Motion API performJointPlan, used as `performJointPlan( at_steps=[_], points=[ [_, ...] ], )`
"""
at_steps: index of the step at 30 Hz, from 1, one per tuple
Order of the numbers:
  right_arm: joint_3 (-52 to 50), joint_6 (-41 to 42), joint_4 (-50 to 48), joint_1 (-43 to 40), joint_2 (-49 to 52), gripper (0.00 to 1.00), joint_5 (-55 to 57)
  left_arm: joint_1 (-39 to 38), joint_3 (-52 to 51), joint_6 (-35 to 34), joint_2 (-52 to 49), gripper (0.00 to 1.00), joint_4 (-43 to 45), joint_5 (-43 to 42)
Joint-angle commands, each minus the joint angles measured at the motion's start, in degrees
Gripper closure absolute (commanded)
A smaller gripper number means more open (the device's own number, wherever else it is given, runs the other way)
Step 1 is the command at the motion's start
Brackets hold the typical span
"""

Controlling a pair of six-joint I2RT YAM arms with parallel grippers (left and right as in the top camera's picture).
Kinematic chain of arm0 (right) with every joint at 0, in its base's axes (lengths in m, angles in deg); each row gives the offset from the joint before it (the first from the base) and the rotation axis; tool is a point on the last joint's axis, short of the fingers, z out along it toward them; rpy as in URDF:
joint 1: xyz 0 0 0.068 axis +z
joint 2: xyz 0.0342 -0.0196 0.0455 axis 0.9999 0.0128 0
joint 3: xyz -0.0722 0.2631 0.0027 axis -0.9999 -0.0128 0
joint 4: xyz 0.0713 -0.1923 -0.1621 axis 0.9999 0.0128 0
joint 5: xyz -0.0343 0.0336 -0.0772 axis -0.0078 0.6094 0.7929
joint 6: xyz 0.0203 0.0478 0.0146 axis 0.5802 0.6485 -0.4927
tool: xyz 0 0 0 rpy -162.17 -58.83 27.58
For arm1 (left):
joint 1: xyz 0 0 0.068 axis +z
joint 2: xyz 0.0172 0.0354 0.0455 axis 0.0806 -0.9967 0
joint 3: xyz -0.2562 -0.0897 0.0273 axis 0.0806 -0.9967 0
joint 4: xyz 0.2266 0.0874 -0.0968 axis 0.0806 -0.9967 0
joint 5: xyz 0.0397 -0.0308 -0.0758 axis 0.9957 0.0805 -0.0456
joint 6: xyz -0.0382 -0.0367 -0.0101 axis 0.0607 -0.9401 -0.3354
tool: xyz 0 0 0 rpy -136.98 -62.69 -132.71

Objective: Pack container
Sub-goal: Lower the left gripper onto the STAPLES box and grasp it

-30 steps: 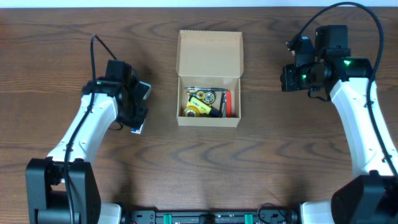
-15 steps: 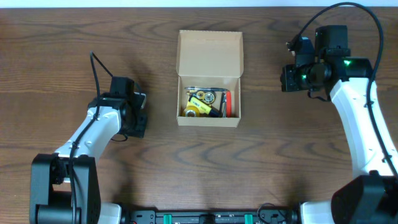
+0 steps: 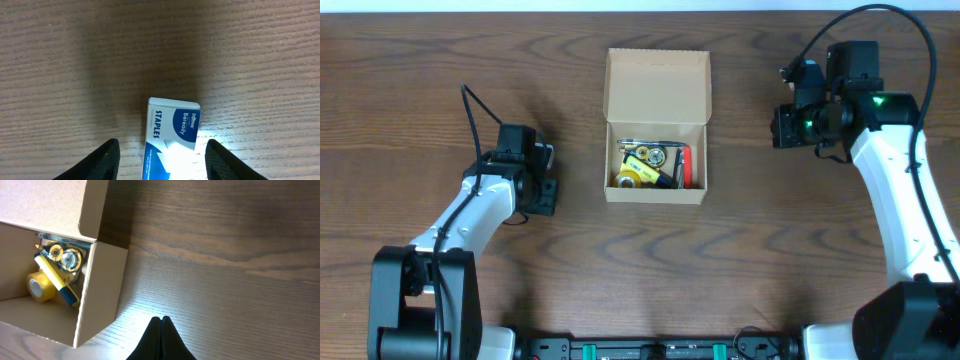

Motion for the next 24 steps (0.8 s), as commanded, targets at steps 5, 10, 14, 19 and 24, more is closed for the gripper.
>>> performJointPlan(
  at_steps=[5,10,14,19,24],
  points=[
    [0.94,0.33,0.09,-0.50,-0.94,0.98,-0.44,0.17,-1.77,-0.44,-0.02,0.45,2.25,0.55],
    [0.94,0.33,0.07,-0.50,-0.94,0.99,-0.44,0.17,-3.19,-0.44,-0.02,0.44,3.43,0.52],
    [0.94,0.33,0.02,-0.50,-0.94,0.99,-0.44,0.17,-3.45,-0.44,-0.02,0.47,3.48,0.57],
    [0.94,0.35,0.04,-0.50,-0.94,0.98,-0.44,0.17,-3.85,-0.44,-0.02,0.49,4.76,0.61],
    [0.94,0.37,0.02,-0.50,-0.94,0.98,-0.44,0.17,-4.63,-0.42,-0.02,0.50,6.49,0.63]
  ],
)
